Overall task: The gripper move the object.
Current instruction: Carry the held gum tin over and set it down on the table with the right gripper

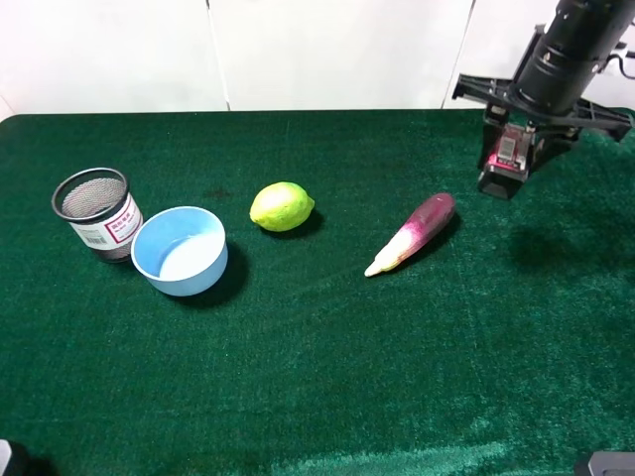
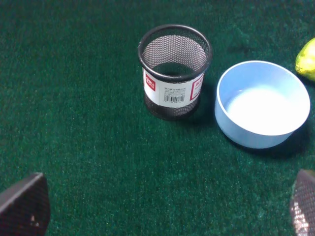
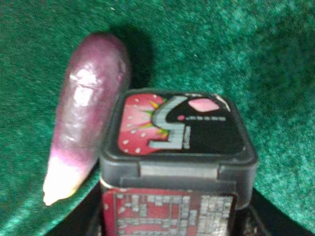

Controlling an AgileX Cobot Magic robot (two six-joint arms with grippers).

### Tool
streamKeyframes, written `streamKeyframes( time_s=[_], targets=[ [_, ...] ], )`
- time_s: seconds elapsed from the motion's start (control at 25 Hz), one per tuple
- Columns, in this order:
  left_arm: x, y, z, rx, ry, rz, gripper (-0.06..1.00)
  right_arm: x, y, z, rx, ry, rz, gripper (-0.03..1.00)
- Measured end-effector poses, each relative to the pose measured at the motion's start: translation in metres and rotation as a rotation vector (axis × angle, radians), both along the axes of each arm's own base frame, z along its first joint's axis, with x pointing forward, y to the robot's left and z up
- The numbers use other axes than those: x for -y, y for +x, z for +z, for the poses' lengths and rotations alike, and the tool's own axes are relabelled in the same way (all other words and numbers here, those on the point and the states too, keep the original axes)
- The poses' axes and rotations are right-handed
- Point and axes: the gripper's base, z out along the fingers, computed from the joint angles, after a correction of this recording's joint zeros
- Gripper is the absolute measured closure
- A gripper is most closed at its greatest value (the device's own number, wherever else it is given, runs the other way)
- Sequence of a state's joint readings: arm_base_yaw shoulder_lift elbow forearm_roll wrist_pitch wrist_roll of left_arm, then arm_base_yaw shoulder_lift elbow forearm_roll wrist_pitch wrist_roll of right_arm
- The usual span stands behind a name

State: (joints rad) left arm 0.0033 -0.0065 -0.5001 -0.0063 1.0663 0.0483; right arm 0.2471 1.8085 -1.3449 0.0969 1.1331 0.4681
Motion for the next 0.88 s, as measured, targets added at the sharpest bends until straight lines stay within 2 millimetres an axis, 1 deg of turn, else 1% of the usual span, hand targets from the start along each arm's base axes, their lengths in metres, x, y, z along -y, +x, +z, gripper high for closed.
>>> streamKeyframes(
  time_s=[0.2, 0.32, 0.36, 0.52, 0.56, 0.64, 0.76, 0.88],
  targets=[
    [0.000, 0.000, 0.000, 0.000, 0.000, 0.000, -0.05, -0.021, 0.003, 0.014, 0.063, 0.004, 0.091, 0.63],
    [0.000, 0.000, 0.000, 0.000, 0.000, 0.000, -0.05, -0.034, 0.006, 0.026, 0.115, 0.011, 0.132, 0.63],
    [0.000, 0.000, 0.000, 0.000, 0.000, 0.000, -0.05, -0.034, 0.006, 0.026, 0.115, 0.011, 0.132, 0.63],
    [0.000, 0.000, 0.000, 0.000, 0.000, 0.000, -0.05, -0.048, 0.010, 0.040, 0.193, 0.028, 0.176, 0.63],
    [0.000, 0.000, 0.000, 0.000, 0.000, 0.000, -0.05, -0.052, 0.012, 0.046, 0.228, 0.037, 0.192, 0.63],
    [0.000, 0.000, 0.000, 0.000, 0.000, 0.000, -0.05, -0.056, 0.014, 0.052, 0.255, 0.046, 0.212, 0.63],
    [0.000, 0.000, 0.000, 0.000, 0.000, 0.000, -0.05, -0.065, 0.020, 0.055, 0.279, 0.053, 0.245, 0.63],
    [0.000, 0.000, 0.000, 0.000, 0.000, 0.000, -0.05, -0.081, 0.027, 0.051, 0.285, 0.054, 0.298, 0.63]
  ],
)
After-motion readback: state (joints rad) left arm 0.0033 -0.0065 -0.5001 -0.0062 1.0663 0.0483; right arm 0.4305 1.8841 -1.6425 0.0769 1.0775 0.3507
